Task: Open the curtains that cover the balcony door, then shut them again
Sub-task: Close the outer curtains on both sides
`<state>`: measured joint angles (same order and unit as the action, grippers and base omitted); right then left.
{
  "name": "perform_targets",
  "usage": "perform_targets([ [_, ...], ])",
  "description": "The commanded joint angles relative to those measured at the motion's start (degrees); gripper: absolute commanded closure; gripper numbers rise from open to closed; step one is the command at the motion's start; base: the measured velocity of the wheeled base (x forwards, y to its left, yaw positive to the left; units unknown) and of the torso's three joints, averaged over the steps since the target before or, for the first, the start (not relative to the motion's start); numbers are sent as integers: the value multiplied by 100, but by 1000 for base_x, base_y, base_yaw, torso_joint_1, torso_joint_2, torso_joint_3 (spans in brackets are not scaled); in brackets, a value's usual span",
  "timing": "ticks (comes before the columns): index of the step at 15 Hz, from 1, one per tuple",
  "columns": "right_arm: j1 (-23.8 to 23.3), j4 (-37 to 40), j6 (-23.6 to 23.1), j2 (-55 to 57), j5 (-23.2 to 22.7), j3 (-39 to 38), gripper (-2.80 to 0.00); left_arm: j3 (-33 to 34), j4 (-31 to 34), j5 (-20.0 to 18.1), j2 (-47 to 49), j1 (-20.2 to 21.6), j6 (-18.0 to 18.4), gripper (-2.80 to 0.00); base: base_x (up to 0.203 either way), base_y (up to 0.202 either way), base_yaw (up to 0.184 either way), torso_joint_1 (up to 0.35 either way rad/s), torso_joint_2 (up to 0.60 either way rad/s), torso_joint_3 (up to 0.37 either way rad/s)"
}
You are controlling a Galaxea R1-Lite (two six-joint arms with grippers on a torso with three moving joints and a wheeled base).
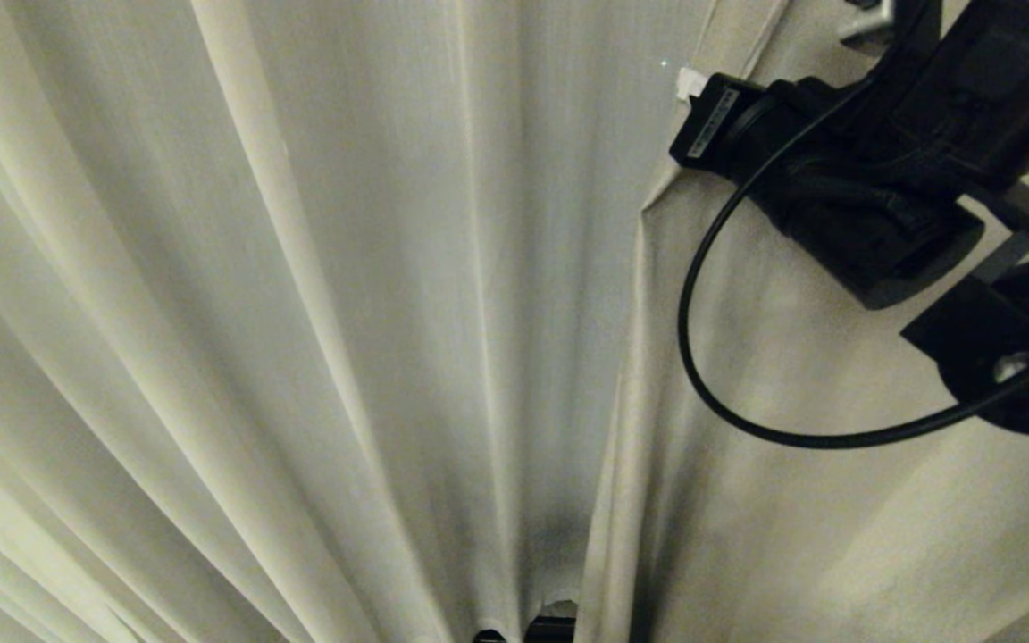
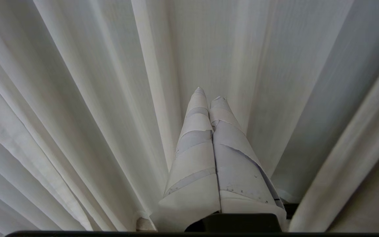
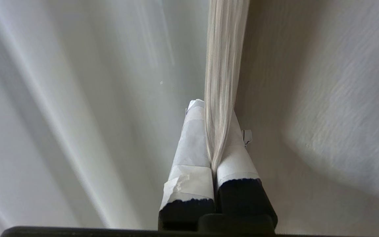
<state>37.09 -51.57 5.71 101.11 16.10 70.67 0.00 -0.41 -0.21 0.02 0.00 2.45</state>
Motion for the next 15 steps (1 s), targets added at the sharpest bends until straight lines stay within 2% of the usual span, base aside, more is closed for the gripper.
perform_targets([
  [1,223,-127,-82,200,7,8,0,0,-2,3,-2,0,1,0,0,0,0,0,0,0],
  [4,393,-303,-240,391,7,25,0,0,-2,3,-2,0,1,0,0,0,0,0,0,0],
  [15,545,-406,-299,744,10,184,0,0,-2,3,-2,0,1,0,0,0,0,0,0,0],
])
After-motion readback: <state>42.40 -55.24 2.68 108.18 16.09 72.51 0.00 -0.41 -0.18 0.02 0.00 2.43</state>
